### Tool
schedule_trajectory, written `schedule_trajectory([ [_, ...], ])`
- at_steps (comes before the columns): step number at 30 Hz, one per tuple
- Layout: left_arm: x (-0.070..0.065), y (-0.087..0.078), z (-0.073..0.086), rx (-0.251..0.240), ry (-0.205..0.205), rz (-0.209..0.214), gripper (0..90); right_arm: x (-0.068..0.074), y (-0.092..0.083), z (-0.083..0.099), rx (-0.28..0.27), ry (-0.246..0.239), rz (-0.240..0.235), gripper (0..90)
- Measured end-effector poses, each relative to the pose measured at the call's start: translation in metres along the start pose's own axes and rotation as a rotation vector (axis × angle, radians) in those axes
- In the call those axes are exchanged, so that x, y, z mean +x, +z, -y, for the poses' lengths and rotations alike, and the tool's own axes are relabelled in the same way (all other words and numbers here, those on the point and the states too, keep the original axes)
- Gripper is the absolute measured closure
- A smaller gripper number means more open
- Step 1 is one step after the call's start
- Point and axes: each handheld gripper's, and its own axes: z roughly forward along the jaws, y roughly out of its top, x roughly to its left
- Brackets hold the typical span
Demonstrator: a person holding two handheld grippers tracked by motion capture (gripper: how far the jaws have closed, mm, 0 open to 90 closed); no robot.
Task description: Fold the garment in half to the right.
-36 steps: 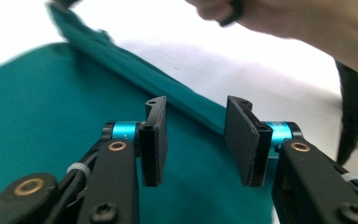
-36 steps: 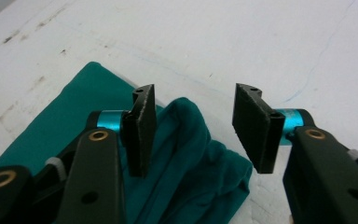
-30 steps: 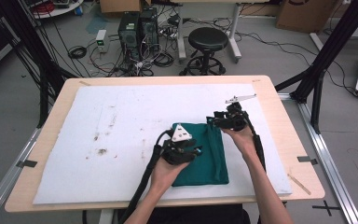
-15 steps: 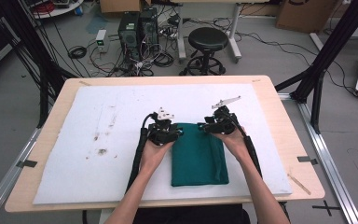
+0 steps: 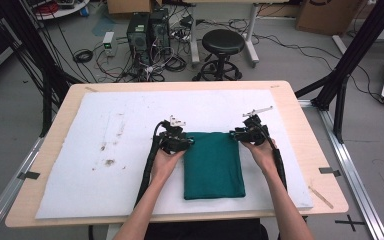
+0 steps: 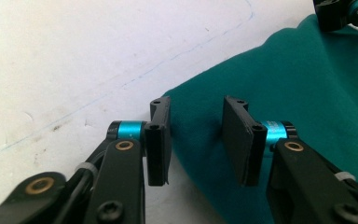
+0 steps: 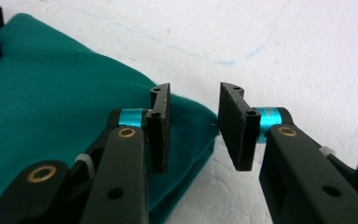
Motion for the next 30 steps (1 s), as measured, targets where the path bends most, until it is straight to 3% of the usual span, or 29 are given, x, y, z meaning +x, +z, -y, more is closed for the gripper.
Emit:
schedule_trajectory([
  [5, 0.003, 0.003, 0.002, 0.012, -0.014, 0.0, 59.7, -0.008, 0.007, 0.005, 0.001, 0.04, 0.002, 66.4],
  [8, 0.005, 0.001, 0.002, 0.01, -0.048, 0.012, 58.7, -0.01, 0.007, 0.005, -0.001, 0.054, 0.011, 63.7],
  [12, 0.002, -0.018, 0.001, -0.046, -0.037, 0.025, 56.8, -0.011, -0.013, 0.005, -0.088, 0.094, 0.003, 58.2],
  [15, -0.005, -0.034, 0.005, -0.08, -0.009, 0.069, 56.5, -0.004, -0.032, 0.007, -0.137, 0.076, -0.015, 56.6],
  [19, -0.019, -0.045, 0.017, -0.053, 0.066, 0.135, 57.7, 0.018, -0.049, 0.019, -0.166, -0.013, -0.081, 64.5],
  [21, -0.024, -0.044, 0.022, -0.032, 0.076, 0.16, 59.0, 0.031, -0.051, 0.027, -0.147, -0.058, -0.135, 66.5],
  [22, -0.026, -0.042, 0.025, -0.021, 0.08, 0.177, 59.0, 0.035, -0.049, 0.03, -0.133, -0.074, -0.14, 66.6],
  [24, -0.029, -0.038, 0.03, 0.003, 0.091, 0.174, 59.3, 0.044, -0.043, 0.04, -0.076, -0.096, -0.148, 66.6],
  [28, -0.025, -0.033, 0.04, 0.03, 0.072, 0.159, 59.8, 0.046, -0.032, 0.058, -0.021, -0.091, -0.101, 66.5],
  [30, -0.022, -0.033, 0.043, 0.031, 0.06, 0.154, 59.6, 0.041, -0.031, 0.064, -0.019, -0.061, -0.09, 65.4],
])
